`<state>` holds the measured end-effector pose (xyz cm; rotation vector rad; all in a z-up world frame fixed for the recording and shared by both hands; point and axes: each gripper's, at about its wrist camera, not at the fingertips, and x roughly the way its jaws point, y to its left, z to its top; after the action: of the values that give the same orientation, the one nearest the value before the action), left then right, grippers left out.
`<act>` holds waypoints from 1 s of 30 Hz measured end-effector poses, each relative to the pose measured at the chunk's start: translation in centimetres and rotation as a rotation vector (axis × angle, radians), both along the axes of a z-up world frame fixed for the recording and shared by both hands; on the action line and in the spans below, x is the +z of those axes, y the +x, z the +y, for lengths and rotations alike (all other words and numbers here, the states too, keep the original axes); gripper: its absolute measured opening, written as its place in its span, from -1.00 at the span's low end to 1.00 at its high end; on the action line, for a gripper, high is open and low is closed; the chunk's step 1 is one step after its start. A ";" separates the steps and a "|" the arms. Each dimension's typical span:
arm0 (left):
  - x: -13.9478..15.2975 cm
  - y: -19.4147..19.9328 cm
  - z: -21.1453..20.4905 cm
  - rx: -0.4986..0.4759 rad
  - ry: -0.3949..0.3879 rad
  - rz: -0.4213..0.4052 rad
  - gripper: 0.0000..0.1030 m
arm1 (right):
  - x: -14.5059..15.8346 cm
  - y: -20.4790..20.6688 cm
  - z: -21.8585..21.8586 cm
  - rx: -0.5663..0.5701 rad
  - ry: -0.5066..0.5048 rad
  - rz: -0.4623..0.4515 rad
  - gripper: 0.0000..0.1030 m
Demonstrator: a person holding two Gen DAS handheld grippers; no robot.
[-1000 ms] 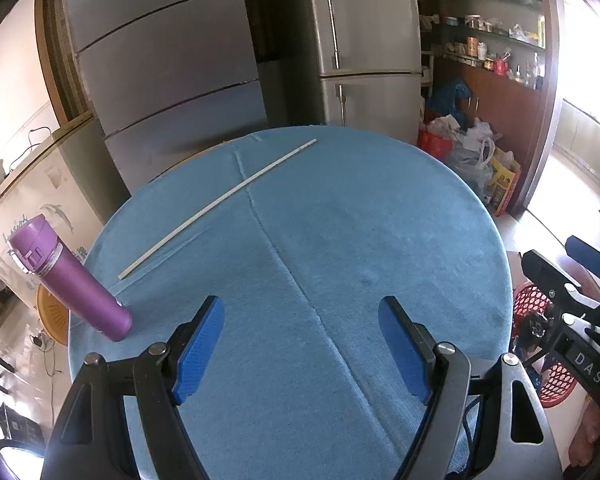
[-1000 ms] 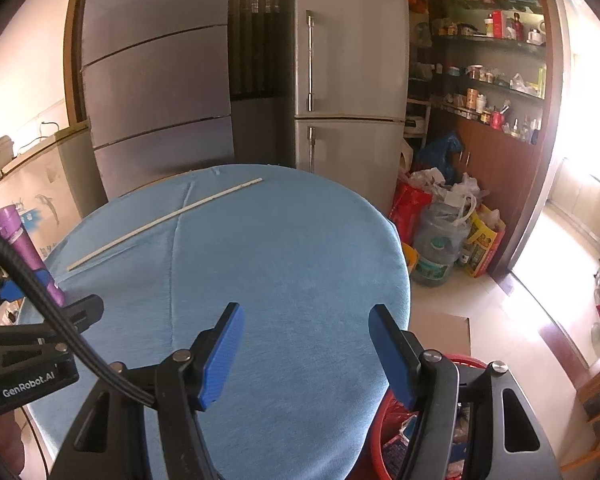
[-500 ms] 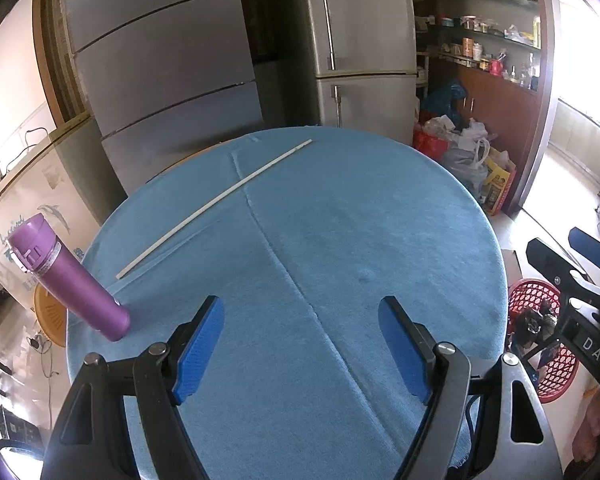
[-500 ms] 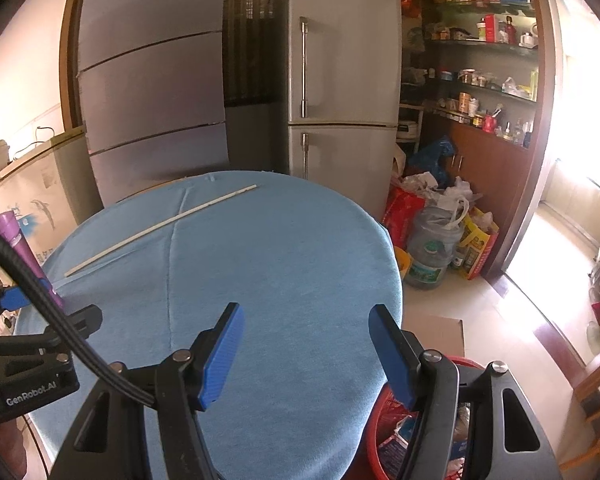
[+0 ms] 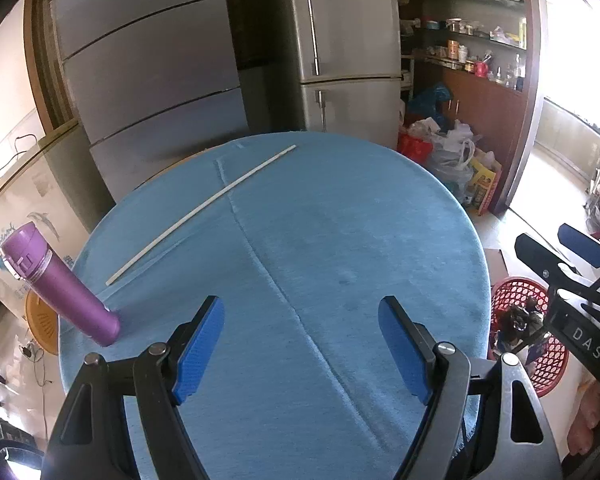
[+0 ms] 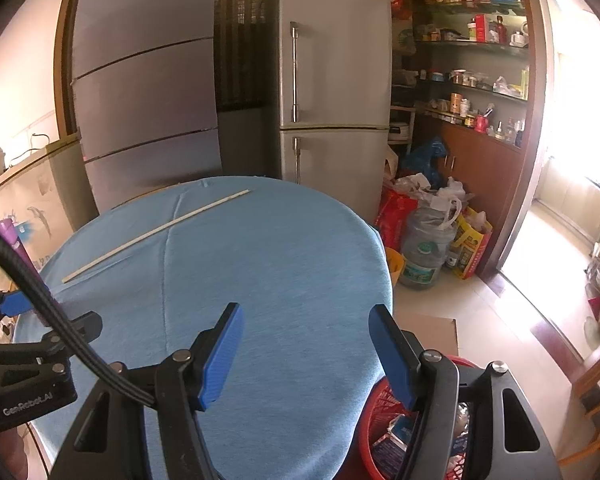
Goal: Collect trash
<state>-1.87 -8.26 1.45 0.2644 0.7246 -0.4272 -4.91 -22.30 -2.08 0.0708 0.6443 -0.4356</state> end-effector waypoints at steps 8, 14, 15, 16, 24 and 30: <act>0.2 -0.3 -0.3 -0.055 -0.045 0.015 0.55 | 0.2 -0.3 -0.3 -0.010 -0.003 -0.005 0.33; 0.4 -0.6 -0.5 -0.096 -0.084 0.030 0.55 | 0.6 -0.5 -0.7 -0.023 -0.005 -0.010 0.33; 0.4 -0.7 -0.7 -0.099 -0.086 0.030 0.55 | 0.7 -0.6 -0.7 -0.026 -0.007 -0.011 0.33; 0.5 -0.8 -0.7 -0.103 -0.090 0.028 0.55 | 0.8 -0.5 -0.8 -0.027 -0.008 -0.011 0.33; 1.1 -1.1 -1.1 -0.134 -0.120 0.020 0.55 | 1.6 -1.4 -1.2 -0.053 -0.024 -0.025 0.33; 2.0 -1.7 -1.1 -0.161 -0.149 0.005 0.55 | 2.7 -2.2 -1.4 -0.075 -0.044 -0.041 0.33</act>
<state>-3.58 -9.39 3.40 0.1817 0.6752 -0.6329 -7.13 -23.69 0.66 0.0621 0.5930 -0.5193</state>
